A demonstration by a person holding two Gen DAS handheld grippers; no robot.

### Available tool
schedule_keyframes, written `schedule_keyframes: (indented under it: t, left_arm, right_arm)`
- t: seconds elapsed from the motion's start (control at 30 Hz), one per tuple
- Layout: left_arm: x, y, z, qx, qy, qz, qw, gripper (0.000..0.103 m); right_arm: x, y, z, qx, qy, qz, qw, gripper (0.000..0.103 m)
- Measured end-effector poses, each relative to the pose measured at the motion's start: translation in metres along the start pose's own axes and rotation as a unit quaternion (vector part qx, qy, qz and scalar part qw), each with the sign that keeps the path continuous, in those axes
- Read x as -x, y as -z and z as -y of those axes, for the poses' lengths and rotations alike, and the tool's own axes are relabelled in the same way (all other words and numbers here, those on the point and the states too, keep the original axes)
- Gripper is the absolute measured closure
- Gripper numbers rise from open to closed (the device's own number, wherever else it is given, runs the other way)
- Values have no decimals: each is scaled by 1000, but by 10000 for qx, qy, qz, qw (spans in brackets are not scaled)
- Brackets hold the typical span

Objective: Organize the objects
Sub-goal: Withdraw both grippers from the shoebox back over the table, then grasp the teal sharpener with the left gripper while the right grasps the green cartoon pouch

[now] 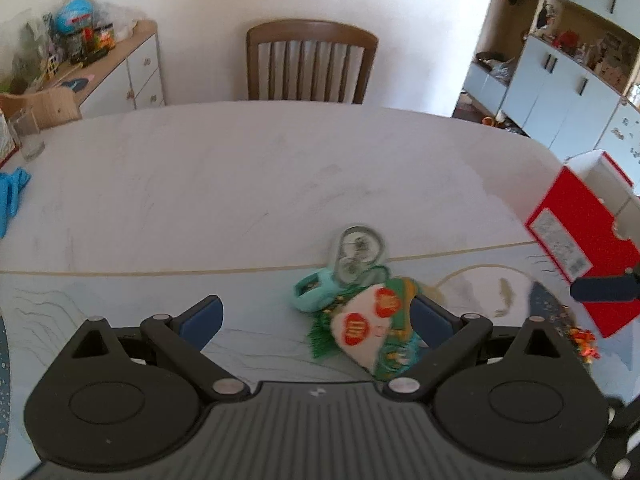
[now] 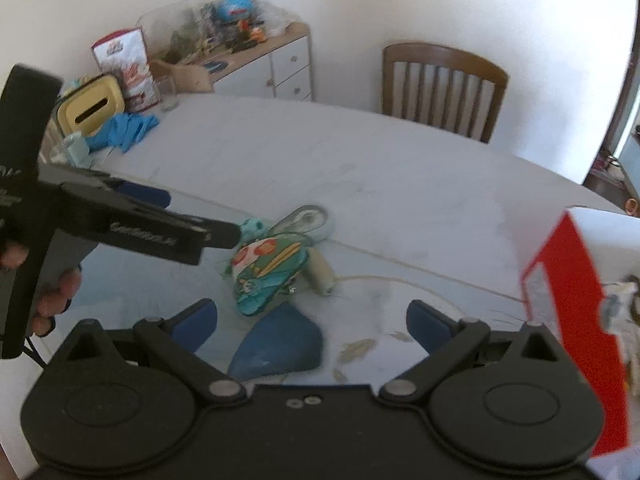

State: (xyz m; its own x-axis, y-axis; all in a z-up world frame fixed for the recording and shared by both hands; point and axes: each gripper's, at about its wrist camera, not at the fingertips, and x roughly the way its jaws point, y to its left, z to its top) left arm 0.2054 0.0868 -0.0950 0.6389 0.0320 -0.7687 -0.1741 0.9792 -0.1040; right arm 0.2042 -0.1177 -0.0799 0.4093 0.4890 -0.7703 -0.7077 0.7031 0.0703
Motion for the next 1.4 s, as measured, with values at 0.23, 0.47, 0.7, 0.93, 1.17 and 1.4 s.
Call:
schedule_keyframes:
  t: [0.23, 0.47, 0.7, 0.93, 1.17, 1.4]
  left_arm:
    - [-27, 0, -17, 114, -28, -97, 9999, 3]
    - [-47, -4, -19, 98, -95, -108, 9998, 3]
    - [-56, -5, -24, 180, 120, -91, 9997, 9]
    - [-63, -3, -26, 336, 367, -174, 9986, 37]
    - [-64, -2, -26, 444, 563, -150, 9973, 60]
    - [-64, -2, -24, 451, 591, -111, 9972, 66]
  right_arm:
    - [-35, -5, -15, 233, -87, -106, 9996, 5]
    - [-64, -10, -22, 331, -134, -196, 9992, 9]
    - [-78, -7, -27, 331, -159, -230, 9991, 16]
    - [-87, -6, -26, 199, -189, -254, 9993, 23]
    - [-95, -5, -27, 120, -188, -343, 9992, 35]
    - [-99, -3, -25, 23, -165, -443, 9989, 50]
